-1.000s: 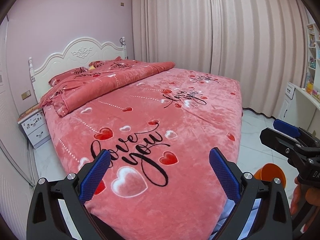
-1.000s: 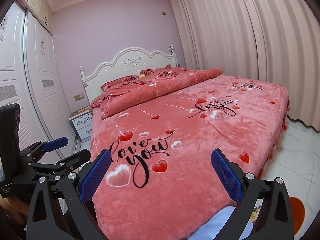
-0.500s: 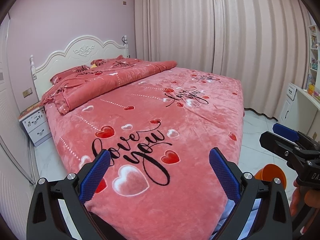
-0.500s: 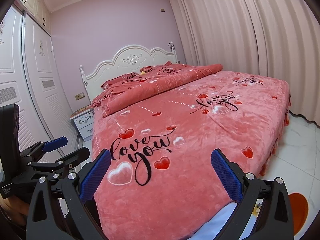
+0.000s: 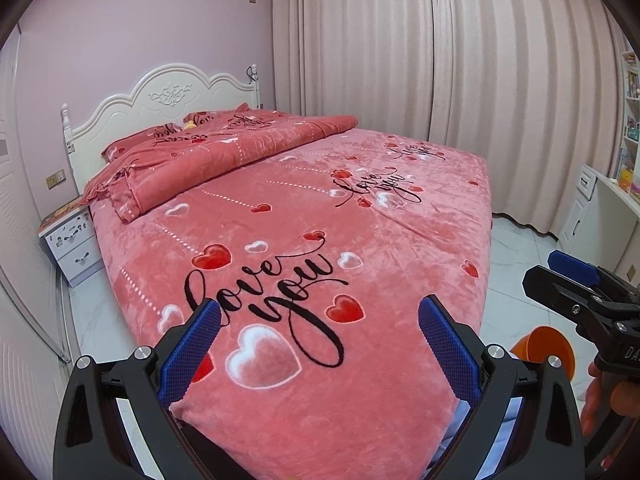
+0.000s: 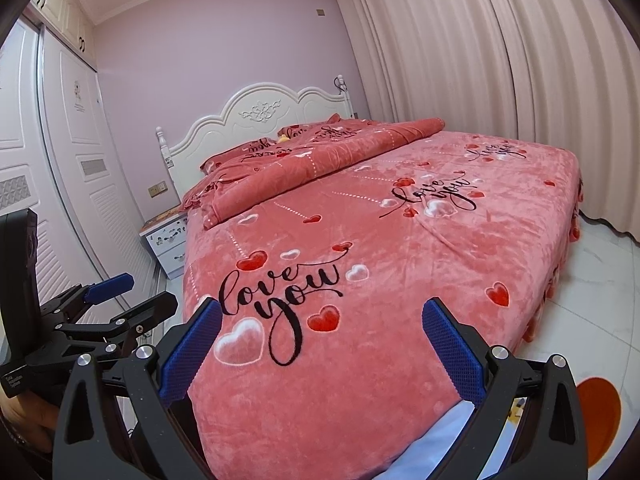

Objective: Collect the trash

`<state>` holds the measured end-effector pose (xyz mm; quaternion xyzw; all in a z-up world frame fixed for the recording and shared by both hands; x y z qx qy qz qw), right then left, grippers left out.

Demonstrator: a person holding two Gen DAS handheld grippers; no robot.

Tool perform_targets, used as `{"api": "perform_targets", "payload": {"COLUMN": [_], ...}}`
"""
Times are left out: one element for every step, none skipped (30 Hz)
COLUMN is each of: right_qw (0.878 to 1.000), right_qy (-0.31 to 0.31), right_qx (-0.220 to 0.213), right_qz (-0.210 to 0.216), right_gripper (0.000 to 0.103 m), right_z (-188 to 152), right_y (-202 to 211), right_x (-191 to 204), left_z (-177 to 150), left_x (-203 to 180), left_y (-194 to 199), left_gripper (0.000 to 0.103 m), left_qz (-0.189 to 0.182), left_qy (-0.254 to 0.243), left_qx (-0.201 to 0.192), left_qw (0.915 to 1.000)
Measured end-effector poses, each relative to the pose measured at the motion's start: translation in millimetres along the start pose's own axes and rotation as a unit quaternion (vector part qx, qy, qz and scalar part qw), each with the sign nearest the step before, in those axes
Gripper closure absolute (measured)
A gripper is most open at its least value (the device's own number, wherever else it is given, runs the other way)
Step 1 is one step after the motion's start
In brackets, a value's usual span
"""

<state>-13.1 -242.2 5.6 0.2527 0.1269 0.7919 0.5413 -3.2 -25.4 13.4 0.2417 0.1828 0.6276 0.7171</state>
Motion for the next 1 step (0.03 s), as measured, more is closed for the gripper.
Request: {"api": "perform_targets", "payload": {"right_qw": [1.000], "right_qy": [0.000], "right_qx": [0.001], "right_qz": [0.000], "right_gripper": [0.005], "right_z": [-0.7], "right_y": [-0.3], "right_x": [0.0], "left_z": [-0.4], "left_x": [-0.2], "left_y": [-0.6], "left_gripper": [0.006], "left_qz": [0.000], "left_qy": [0.000], "left_qx": [0.001], "left_qw": [1.0000]}}
Point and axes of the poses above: each gripper's, at about its wrist camera, not at the fingertips, and y roughly against the way its jaws point, x to its left, z to its top, the point moved 2 cm from there along -y, roughly the way its jaws point, and after that the axes turned 2 degrees about x, right-handed, at the moved point
